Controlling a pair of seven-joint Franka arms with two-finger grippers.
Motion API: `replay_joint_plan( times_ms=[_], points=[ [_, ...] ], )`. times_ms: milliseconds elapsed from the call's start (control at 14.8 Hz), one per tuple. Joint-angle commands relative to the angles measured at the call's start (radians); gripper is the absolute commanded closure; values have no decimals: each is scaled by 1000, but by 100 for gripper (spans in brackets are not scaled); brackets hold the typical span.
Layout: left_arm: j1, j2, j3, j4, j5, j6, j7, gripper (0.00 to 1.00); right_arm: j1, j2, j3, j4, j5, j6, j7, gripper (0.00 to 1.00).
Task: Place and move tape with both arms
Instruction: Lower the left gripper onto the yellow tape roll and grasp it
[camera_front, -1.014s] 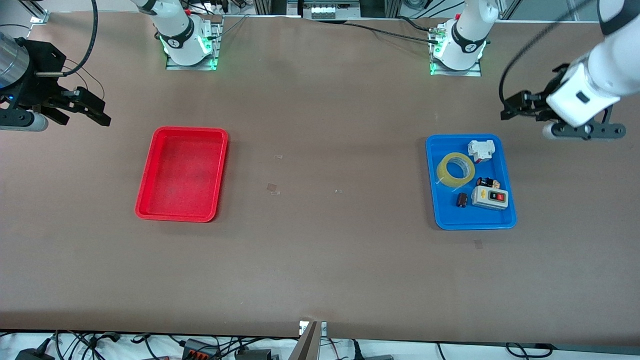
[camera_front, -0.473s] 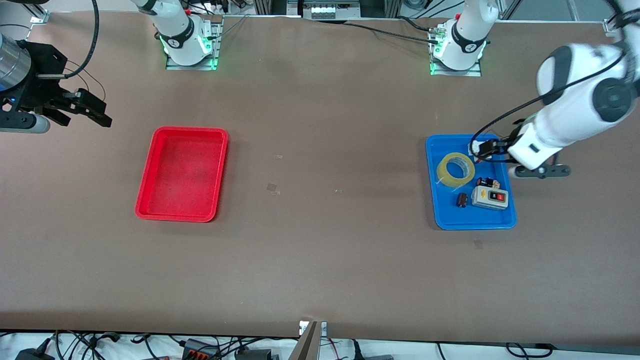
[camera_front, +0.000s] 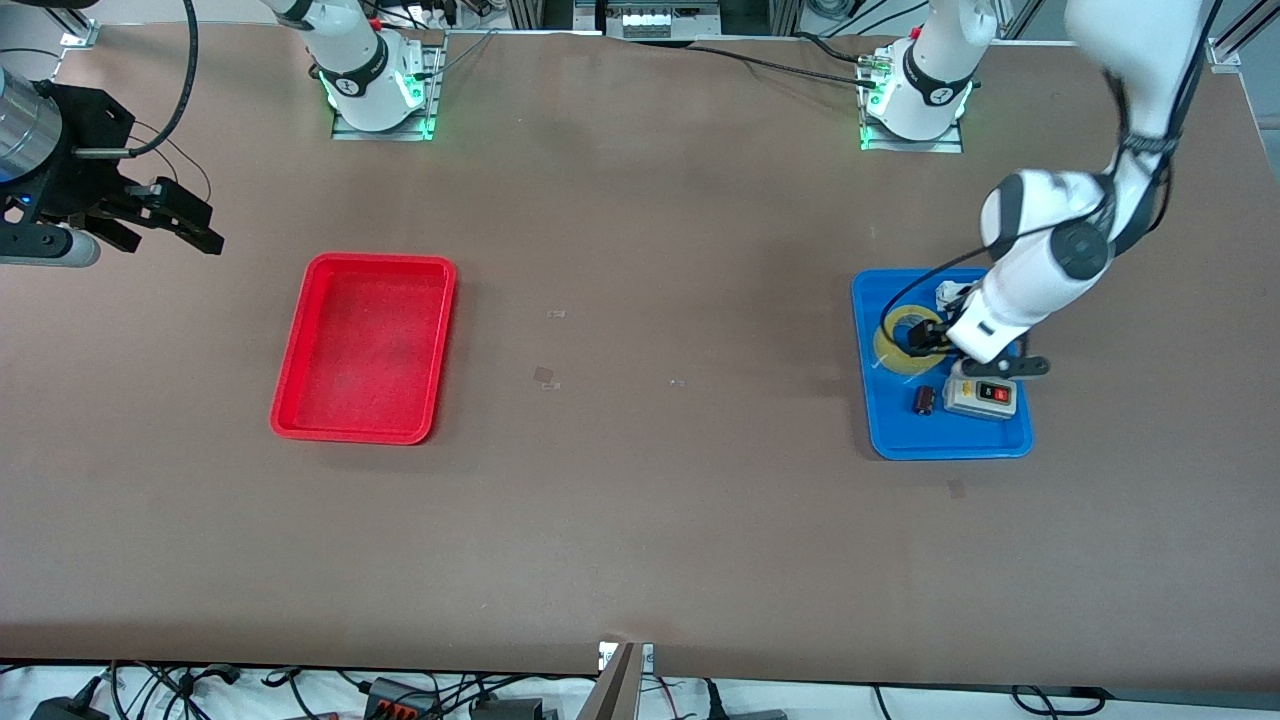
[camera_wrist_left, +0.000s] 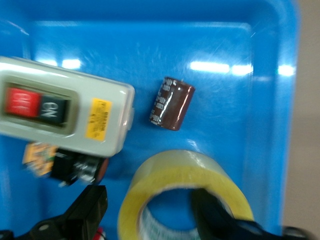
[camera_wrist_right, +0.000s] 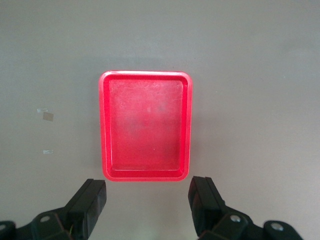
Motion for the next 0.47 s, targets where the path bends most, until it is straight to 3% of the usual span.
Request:
replay_joint_plan(
  times_ms=[0, 338, 405],
  points=[
    [2, 7, 0, 21, -6, -9, 17, 0, -1, -1, -1, 14, 1, -8, -12, 1],
    [2, 7, 0, 22, -5, -9, 17, 3, -2, 1, -1, 14, 1, -3, -12, 1],
    [2, 5, 0, 22, -5, -10, 17, 23, -1, 1, -1, 14, 1, -4, -12, 1]
  ],
)
